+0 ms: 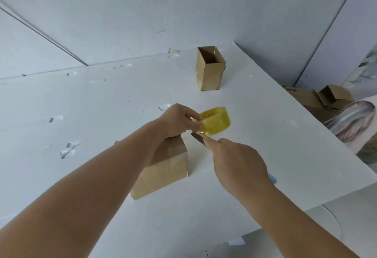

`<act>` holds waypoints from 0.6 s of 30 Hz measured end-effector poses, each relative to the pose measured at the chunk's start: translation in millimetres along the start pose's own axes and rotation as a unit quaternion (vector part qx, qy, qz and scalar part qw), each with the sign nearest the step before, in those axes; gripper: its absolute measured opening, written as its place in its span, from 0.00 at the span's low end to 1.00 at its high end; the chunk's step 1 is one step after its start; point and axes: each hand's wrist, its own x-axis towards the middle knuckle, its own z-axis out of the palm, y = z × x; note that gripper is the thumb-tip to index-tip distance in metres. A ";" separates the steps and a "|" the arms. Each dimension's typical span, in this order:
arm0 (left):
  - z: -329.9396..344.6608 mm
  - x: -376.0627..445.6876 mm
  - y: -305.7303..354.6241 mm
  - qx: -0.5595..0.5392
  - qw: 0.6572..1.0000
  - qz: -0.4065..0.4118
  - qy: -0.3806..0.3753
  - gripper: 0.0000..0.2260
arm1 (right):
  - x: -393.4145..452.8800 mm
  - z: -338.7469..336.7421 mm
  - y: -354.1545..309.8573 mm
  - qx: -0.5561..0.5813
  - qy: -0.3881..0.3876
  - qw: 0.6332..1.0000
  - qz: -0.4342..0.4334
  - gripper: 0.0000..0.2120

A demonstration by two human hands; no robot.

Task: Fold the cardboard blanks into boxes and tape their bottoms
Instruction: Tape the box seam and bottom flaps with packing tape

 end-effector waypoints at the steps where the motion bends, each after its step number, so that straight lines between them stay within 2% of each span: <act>1: 0.4 -0.4 0.0 0.003 1.000 0.002 -0.002 0.08 | 2.1 1.0 -3.7 -0.015 -0.008 1.000 -0.003 0.19; 3: 1.0 -1.8 -0.1 0.004 1.000 0.007 -0.008 0.08 | 6.5 12.1 -12.2 -0.042 -0.057 0.997 -0.018 0.18; 6: -1.6 -2.1 -0.5 -0.027 0.999 0.019 -0.015 0.07 | 11.5 41.7 -12.5 -0.010 -0.119 0.993 0.004 0.17; 10: -3.3 1.1 -1.7 -0.051 0.999 0.010 -0.002 0.06 | 18.4 81.0 12.9 0.011 -0.079 0.995 0.066 0.27; 12: -3.0 1.2 -0.1 -0.049 0.999 0.006 -0.007 0.06 | 17.0 96.3 21.8 0.016 -0.086 0.992 0.091 0.30; 14: -4.2 0.8 1.2 -0.055 0.998 -0.002 -0.011 0.06 | 17.1 108.3 27.3 0.023 -0.096 0.991 0.094 0.28; 15: -5.0 0.8 1.6 -0.056 0.998 -0.007 -0.012 0.07 | 17.8 112.7 27.7 0.039 -0.075 0.992 0.094 0.24; 17: -5.1 0.5 3.3 -0.052 0.998 -0.014 -0.018 0.07 | 20.7 107.5 21.8 0.201 -0.017 0.971 0.128 0.20; 18: -4.6 0.3 4.1 -0.049 0.999 -0.015 -0.019 0.07 | 23.5 98.6 15.7 0.326 -0.004 0.933 0.152 0.21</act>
